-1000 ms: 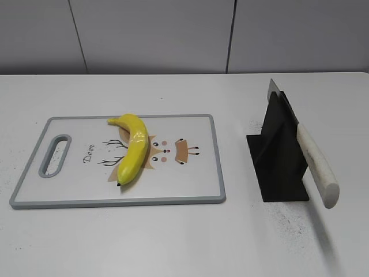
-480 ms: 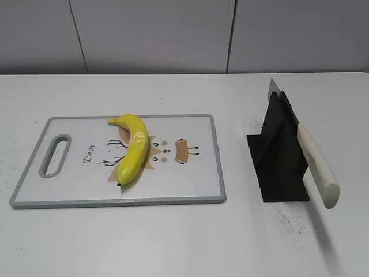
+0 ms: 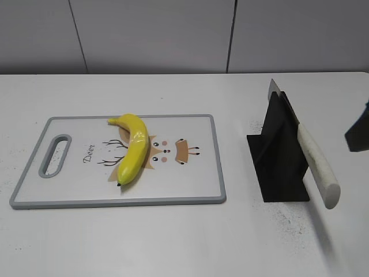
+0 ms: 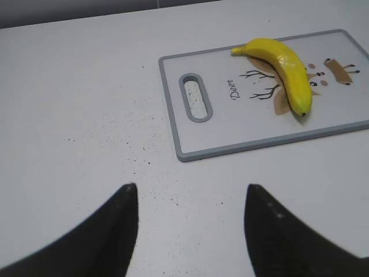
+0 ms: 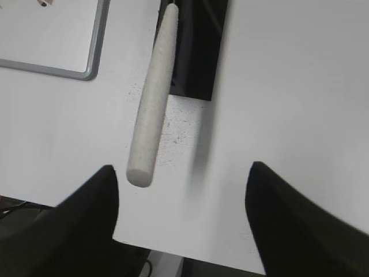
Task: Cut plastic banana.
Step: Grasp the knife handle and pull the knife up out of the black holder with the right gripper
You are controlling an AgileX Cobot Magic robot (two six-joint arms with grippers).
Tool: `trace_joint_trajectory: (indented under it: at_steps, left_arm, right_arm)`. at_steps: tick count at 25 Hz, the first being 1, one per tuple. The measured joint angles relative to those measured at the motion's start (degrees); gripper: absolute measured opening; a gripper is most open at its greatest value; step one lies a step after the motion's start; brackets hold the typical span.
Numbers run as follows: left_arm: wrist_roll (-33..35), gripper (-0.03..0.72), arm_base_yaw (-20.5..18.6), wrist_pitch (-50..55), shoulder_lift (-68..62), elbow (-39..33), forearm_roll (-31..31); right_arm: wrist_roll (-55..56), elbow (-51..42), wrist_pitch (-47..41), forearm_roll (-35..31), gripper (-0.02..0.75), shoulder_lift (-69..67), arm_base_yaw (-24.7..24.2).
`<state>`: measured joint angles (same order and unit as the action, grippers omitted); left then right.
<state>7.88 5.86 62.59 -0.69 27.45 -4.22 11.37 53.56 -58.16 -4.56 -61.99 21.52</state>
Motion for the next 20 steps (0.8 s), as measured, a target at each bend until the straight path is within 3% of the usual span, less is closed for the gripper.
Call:
trace_joint_trajectory:
  at_steps: [6,20]
  left_arm:
    - [0.0,0.561,0.0,0.0,0.0,0.0,0.0]
    - [-0.1,0.554,0.0,0.0,0.0,0.0,0.0]
  right_arm:
    - [0.2,2.3,0.2,-4.0,0.52,-9.1,0.0]
    - [0.4,2.5,4.8,-4.3,0.505,-22.5,0.1]
